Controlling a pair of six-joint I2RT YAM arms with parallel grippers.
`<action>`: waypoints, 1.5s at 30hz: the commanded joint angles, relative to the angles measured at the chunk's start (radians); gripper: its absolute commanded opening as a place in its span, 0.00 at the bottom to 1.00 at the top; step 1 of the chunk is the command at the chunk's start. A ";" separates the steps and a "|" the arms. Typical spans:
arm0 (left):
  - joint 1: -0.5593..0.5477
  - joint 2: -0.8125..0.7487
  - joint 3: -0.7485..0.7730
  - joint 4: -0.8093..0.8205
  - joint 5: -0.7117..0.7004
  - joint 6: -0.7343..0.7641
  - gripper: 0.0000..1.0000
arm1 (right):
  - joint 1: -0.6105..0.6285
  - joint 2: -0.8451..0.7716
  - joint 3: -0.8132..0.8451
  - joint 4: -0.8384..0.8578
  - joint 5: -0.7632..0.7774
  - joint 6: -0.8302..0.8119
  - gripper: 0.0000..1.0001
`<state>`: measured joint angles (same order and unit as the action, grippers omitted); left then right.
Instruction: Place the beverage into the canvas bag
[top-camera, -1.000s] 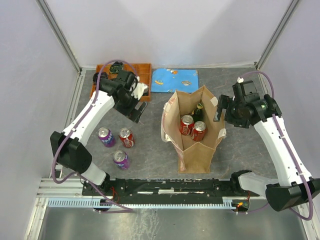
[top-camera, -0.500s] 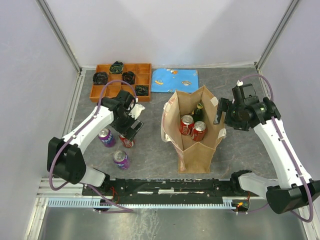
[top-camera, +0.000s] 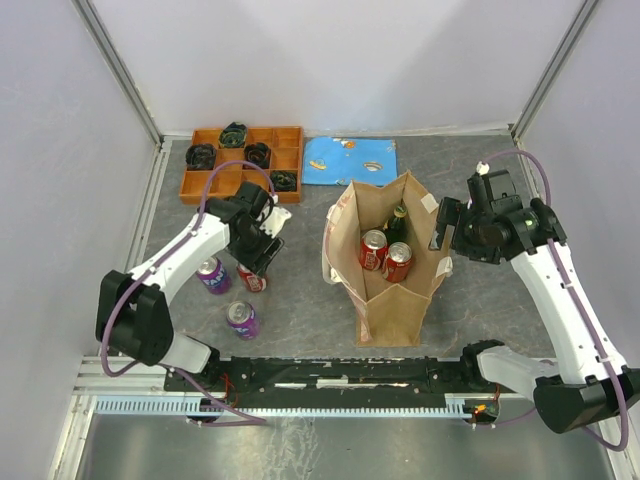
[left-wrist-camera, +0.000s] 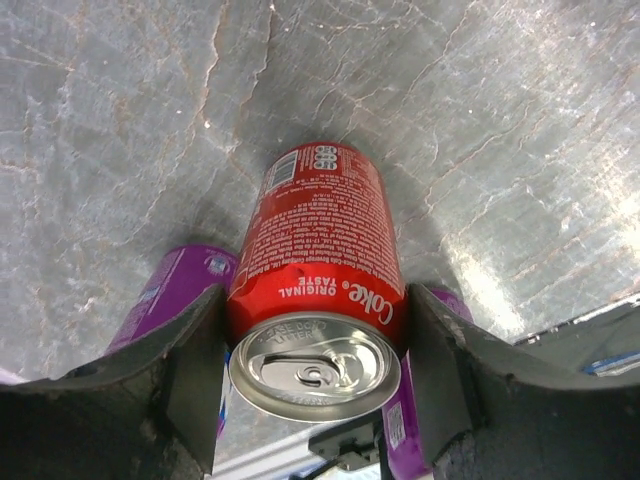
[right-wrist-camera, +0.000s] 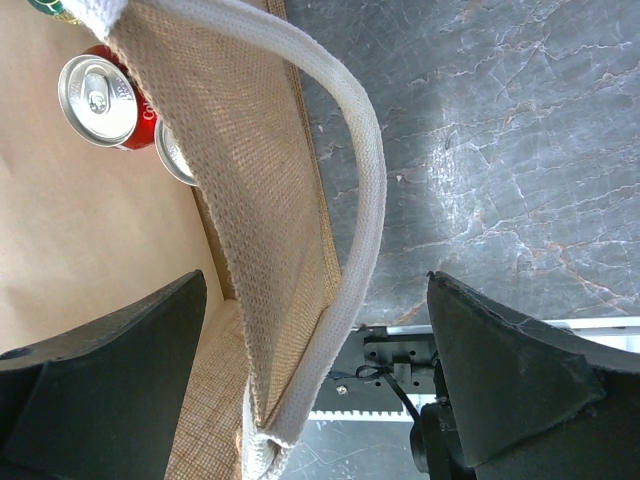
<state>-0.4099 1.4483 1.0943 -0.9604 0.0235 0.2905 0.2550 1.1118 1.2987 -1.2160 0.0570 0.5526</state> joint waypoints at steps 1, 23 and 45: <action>0.000 0.002 0.249 -0.006 -0.062 0.040 0.03 | 0.001 -0.023 0.010 0.007 0.016 0.003 0.99; -0.378 0.193 1.038 0.117 0.284 -0.004 0.03 | 0.001 -0.037 0.003 0.009 0.017 0.010 0.99; -0.569 0.322 0.643 0.200 0.136 0.004 0.03 | 0.001 -0.032 0.004 0.001 0.013 -0.002 0.99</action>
<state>-0.9684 1.7412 1.7271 -0.8902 0.2073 0.3004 0.2550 1.1069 1.2984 -1.2198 0.0532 0.5529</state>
